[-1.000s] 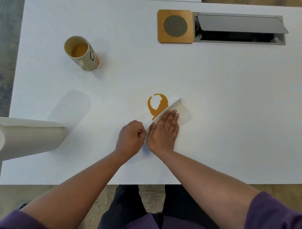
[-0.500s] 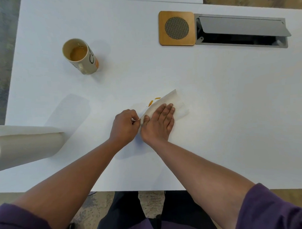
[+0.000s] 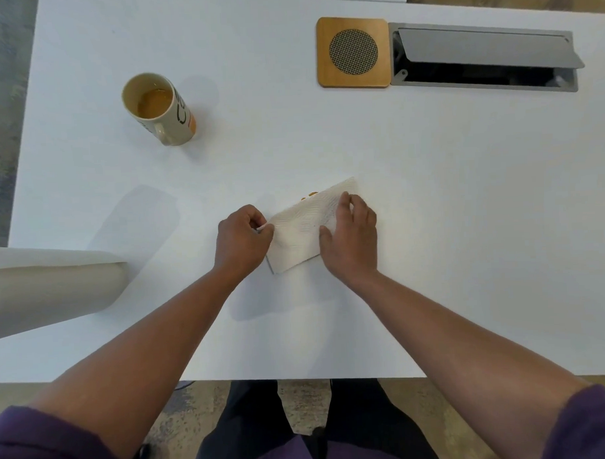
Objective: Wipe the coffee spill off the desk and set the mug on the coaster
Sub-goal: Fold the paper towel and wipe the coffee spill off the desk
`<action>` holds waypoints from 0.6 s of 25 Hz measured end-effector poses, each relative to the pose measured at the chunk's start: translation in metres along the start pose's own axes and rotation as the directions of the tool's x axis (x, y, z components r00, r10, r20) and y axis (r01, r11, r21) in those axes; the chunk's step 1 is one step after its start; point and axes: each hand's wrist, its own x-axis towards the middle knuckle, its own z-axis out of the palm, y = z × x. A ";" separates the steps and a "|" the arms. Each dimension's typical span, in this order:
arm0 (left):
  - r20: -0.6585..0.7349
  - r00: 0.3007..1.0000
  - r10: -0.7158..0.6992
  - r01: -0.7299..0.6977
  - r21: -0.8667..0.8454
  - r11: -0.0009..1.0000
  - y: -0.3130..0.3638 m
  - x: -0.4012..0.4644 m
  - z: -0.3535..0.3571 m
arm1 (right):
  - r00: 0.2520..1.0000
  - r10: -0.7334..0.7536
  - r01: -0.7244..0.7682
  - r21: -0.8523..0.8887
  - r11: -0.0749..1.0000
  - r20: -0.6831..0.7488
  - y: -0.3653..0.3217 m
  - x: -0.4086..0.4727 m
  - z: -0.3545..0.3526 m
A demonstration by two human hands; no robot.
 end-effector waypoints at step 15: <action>0.136 0.911 0.389 -0.411 0.336 0.847 0.002 -0.028 0.049 | 0.998 -0.056 0.058 -0.065 0.996 0.032 0.022 0.017 -0.007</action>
